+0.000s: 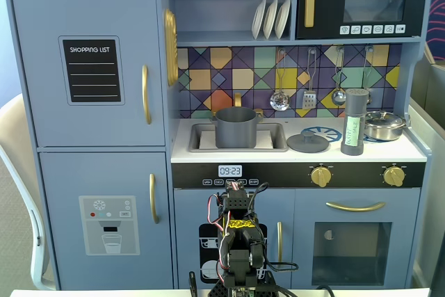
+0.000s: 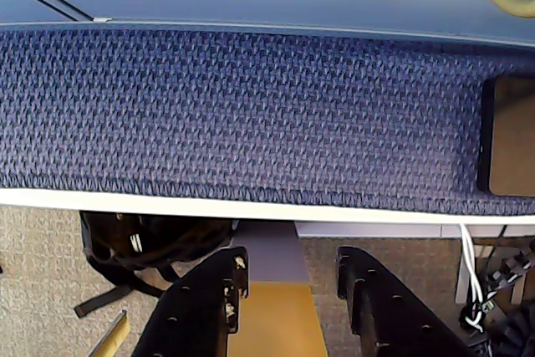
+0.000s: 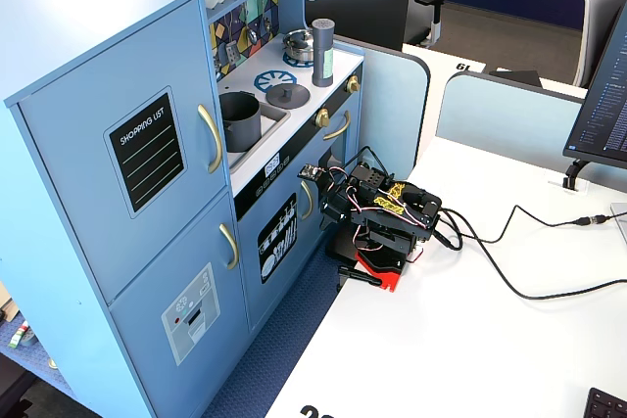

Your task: Put salt in the gray recipient

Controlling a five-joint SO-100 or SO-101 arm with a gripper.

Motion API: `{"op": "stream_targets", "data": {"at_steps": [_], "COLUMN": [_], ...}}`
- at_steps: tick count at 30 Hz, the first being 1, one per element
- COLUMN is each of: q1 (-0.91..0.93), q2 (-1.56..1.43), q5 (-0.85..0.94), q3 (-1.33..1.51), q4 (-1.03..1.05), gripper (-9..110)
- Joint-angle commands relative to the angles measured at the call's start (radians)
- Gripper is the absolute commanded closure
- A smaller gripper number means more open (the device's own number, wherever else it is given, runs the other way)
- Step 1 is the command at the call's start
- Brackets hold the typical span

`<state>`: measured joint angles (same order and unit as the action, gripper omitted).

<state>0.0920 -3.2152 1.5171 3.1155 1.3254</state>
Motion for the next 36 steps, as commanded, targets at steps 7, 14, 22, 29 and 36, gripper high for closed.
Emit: {"op": "stream_targets", "data": {"at_steps": [7,14,22,29,36], "q1": [0.020,0.075,0.204,0.434,0.703], "q2": [-0.005,-0.005,0.067,0.169,0.267], "q5": [0.046,0.087,0.009,-0.049,-0.071], "q3": [0.002,-0.006,-0.258,-0.492,-0.563], "q4": [0.002,0.000,-0.014,-0.060,-0.583], "gripper": [101,101,101,101,101]}}
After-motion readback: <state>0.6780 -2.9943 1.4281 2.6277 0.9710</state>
